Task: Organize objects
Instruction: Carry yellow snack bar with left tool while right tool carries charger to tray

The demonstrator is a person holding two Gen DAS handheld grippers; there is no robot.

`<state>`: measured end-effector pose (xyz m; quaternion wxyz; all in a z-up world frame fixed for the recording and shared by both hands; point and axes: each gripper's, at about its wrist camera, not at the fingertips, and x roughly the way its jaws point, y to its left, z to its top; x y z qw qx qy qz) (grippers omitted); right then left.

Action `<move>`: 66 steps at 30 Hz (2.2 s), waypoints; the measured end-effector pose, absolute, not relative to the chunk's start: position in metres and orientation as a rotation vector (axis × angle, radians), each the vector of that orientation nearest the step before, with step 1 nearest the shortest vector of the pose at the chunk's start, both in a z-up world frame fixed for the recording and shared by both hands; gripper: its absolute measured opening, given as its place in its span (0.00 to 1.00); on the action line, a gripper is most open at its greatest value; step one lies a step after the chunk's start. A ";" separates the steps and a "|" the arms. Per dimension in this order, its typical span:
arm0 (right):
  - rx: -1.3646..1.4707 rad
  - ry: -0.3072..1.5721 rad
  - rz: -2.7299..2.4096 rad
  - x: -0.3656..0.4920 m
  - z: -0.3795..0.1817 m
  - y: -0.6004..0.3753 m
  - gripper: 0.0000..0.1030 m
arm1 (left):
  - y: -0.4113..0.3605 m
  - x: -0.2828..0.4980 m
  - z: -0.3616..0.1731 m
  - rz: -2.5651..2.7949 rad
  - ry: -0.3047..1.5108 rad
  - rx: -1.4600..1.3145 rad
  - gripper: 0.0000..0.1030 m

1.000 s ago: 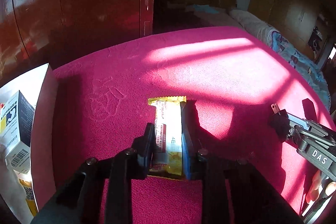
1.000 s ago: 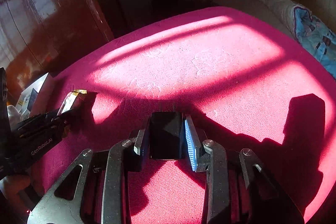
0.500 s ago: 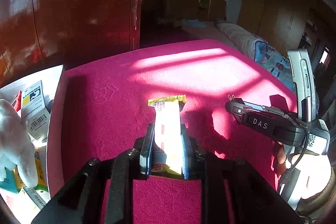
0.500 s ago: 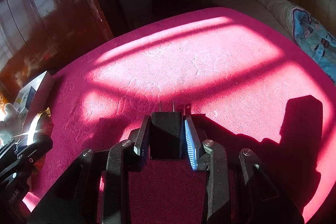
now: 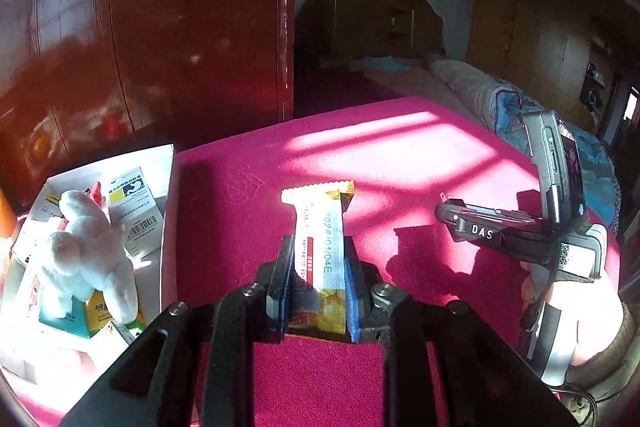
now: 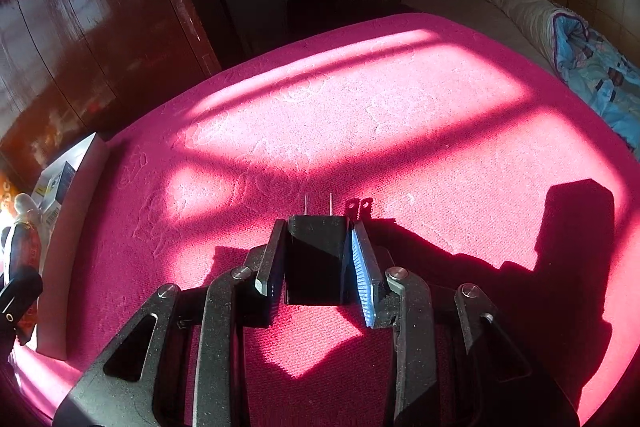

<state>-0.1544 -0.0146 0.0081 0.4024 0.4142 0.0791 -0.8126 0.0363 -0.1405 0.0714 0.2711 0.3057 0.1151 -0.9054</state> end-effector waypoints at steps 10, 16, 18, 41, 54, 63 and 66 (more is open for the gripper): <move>0.879 0.234 -2.088 -0.112 0.052 -0.002 0.29 | -0.135 0.055 0.085 -2.447 0.287 0.742 0.20; 0.814 0.258 -2.068 -0.089 0.067 -0.004 0.29 | -0.133 0.073 0.090 -2.440 0.300 0.707 0.20; 0.800 0.262 -2.060 -0.084 0.070 -0.004 0.29 | -0.134 0.078 0.091 -2.437 0.307 0.696 0.20; 0.670 0.326 -2.000 -0.023 0.104 -0.019 0.29 | -0.141 0.130 0.107 -2.395 0.355 0.582 0.20; 0.631 0.374 -1.947 0.015 0.112 -0.038 0.29 | -0.156 0.167 0.108 -2.350 0.406 0.533 0.20; 0.614 0.408 -1.910 0.040 0.112 -0.049 0.29 | -0.167 0.195 0.107 -2.317 0.443 0.502 0.20; 0.606 0.418 -1.899 0.047 0.113 -0.051 0.29 | -0.171 0.204 0.106 -2.304 0.452 0.494 0.20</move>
